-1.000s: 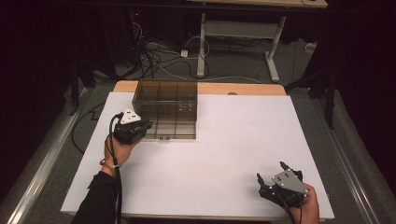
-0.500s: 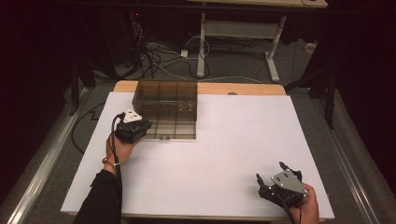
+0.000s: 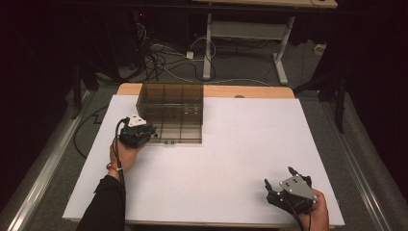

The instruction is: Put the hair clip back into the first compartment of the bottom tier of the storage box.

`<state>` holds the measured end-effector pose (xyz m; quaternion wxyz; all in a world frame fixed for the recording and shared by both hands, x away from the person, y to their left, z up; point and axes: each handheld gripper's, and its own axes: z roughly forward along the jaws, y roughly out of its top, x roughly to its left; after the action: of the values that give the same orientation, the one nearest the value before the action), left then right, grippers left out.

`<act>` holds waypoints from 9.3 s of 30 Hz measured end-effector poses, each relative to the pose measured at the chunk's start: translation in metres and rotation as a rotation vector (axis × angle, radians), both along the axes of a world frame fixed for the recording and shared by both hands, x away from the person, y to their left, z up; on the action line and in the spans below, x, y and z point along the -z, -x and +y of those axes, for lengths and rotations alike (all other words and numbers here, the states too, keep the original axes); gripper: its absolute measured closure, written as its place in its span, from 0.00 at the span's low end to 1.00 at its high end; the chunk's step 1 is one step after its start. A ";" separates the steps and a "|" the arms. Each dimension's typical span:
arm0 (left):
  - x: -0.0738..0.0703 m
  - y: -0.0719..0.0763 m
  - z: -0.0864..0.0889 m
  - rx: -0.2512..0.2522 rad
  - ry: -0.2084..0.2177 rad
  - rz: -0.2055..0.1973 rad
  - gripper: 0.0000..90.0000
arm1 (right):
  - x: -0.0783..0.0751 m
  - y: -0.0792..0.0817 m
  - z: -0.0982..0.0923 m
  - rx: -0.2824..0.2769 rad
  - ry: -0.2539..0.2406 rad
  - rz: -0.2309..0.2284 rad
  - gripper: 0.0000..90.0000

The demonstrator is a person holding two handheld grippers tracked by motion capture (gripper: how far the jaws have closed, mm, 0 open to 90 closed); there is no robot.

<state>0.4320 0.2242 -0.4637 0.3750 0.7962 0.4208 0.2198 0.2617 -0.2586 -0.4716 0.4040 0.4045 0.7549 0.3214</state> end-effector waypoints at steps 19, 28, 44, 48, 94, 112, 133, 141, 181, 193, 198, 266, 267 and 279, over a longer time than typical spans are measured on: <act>-0.005 0.005 0.001 -0.002 0.009 -0.029 0.82 | -0.001 0.001 0.000 -0.002 -0.003 -0.005 0.19; -0.014 0.013 0.001 -0.003 0.033 -0.084 0.82 | -0.001 0.001 0.000 -0.005 -0.006 -0.004 0.19; -0.021 0.021 -0.010 0.021 -0.010 -0.122 0.48 | -0.002 0.002 0.000 -0.010 -0.007 -0.007 0.19; -0.023 0.023 -0.012 0.017 0.001 -0.134 0.35 | -0.002 0.002 0.000 -0.012 -0.005 -0.009 0.19; -0.040 0.055 -0.046 0.121 0.040 -0.323 0.18 | -0.003 0.003 0.000 -0.022 -0.015 -0.008 0.19; -0.045 0.066 -0.061 0.175 0.035 -0.333 0.18 | -0.003 0.004 0.002 -0.031 -0.012 -0.008 0.19; -0.050 0.081 -0.081 0.255 0.017 -0.361 0.18 | -0.003 0.005 0.005 -0.046 -0.004 -0.008 0.19; -0.050 0.088 -0.087 0.300 -0.004 -0.361 0.18 | -0.004 0.006 0.006 -0.054 -0.003 -0.015 0.19; -0.044 0.132 -0.094 0.433 -0.091 -0.414 0.18 | -0.004 0.010 0.014 -0.089 0.005 -0.017 0.19; -0.036 0.143 -0.086 0.440 -0.108 -0.418 0.18 | -0.004 0.011 0.016 -0.098 0.010 -0.020 0.19; -0.032 0.147 -0.080 0.434 -0.116 -0.421 0.18 | -0.004 0.012 0.017 -0.099 0.009 -0.021 0.19; 0.022 0.173 -0.011 0.329 -0.095 -0.237 0.18 | -0.009 0.013 0.017 -0.112 0.010 -0.053 0.20; 0.022 0.172 -0.011 0.329 -0.099 -0.238 0.18 | -0.009 0.013 0.016 -0.108 0.006 -0.050 0.20; 0.023 0.165 -0.014 0.337 -0.100 -0.230 0.18 | -0.008 0.013 0.012 -0.096 0.003 -0.048 0.20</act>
<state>0.2674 0.2103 -0.4872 0.4121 0.8426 0.2245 0.2643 0.2484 -0.2467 -0.4634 0.4067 0.3596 0.7640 0.3487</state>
